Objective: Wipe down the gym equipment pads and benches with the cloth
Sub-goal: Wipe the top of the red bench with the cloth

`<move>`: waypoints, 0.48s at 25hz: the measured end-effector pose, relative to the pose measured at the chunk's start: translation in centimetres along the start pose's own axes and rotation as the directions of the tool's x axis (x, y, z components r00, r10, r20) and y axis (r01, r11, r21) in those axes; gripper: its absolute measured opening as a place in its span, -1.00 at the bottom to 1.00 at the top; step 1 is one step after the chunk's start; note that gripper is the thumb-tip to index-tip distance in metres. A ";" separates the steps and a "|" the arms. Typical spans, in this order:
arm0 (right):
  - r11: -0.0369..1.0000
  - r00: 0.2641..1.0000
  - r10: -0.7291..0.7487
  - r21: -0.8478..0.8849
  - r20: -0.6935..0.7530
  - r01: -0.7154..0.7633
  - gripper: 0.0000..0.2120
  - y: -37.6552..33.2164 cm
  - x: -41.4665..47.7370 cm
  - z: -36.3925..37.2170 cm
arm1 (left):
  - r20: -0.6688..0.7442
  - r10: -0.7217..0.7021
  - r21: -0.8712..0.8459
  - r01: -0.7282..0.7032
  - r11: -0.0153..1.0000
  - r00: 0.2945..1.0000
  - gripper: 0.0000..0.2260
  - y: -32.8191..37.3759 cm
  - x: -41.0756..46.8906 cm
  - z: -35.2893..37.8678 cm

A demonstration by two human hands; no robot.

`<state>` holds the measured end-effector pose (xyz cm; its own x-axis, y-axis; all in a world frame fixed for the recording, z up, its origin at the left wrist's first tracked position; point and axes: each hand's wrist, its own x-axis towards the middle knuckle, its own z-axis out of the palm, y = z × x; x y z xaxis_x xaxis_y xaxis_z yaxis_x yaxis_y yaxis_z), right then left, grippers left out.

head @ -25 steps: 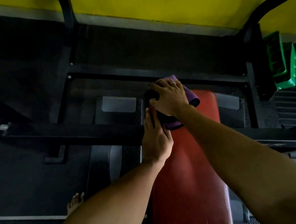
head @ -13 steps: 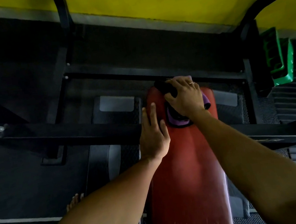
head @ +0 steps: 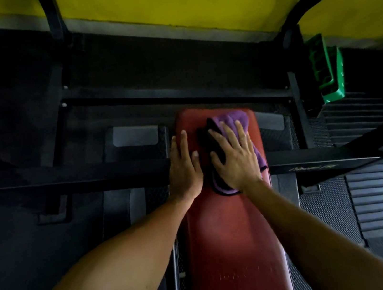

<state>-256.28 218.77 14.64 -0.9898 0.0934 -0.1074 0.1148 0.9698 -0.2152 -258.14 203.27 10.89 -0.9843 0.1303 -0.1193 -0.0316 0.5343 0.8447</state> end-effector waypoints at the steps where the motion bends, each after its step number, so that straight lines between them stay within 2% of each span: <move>1: 0.989 0.990 0.142 0.035 -0.009 -0.141 -0.41 -0.8 0.3 0.0 | 0.012 0.015 -0.018 -0.015 1.000 1.000 -0.46 -0.1 -0.1 -0.2; 3: 0.913 0.923 0.384 0.135 0.029 -0.384 -0.38 -3.8 1.4 0.1 | 0.040 0.043 -0.054 -0.041 0.998 0.998 -0.48 -0.5 -0.2 -0.6; 4: 0.885 0.901 0.432 0.166 0.052 -0.434 -0.37 -5.6 1.5 0.3 | 0.065 0.058 -0.067 -0.054 0.996 0.996 -0.49 -1.0 -0.1 -0.8; 6: 0.919 0.931 0.362 0.152 0.035 -0.363 -0.33 -8.2 0.1 1.1 | 0.122 0.119 -0.084 -0.109 0.990 0.985 -0.50 -2.5 0.2 -1.4; 8: 0.984 0.986 0.163 0.072 -0.034 -0.160 -0.32 -8.1 -2.2 1.6 | 0.181 0.145 -0.090 -0.131 0.987 0.973 -0.52 -3.5 0.6 -2.6; 9: 0.994 0.993 0.107 0.043 -0.045 -0.105 -0.31 -7.2 -3.1 1.6 | 0.198 0.141 -0.097 -0.124 0.988 0.970 -0.53 -3.5 0.8 -3.1; 10: 0.991 0.991 0.125 0.051 -0.048 -0.123 -0.30 -6.5 -3.6 1.6 | 0.207 0.126 -0.106 -0.106 0.989 0.970 -0.55 -3.3 0.9 -3.8; 12: 0.931 0.935 0.349 0.133 -0.057 -0.339 -0.29 -6.8 -4.2 1.8 | 0.240 0.105 -0.105 -0.082 0.991 0.965 -0.56 -2.9 0.9 -5.0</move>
<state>-252.77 211.42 14.82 -0.8907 0.4385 -0.1203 0.4538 0.8415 -0.2930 -259.83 197.64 10.95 -0.9114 0.3825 -0.1517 0.0308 0.4309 0.9019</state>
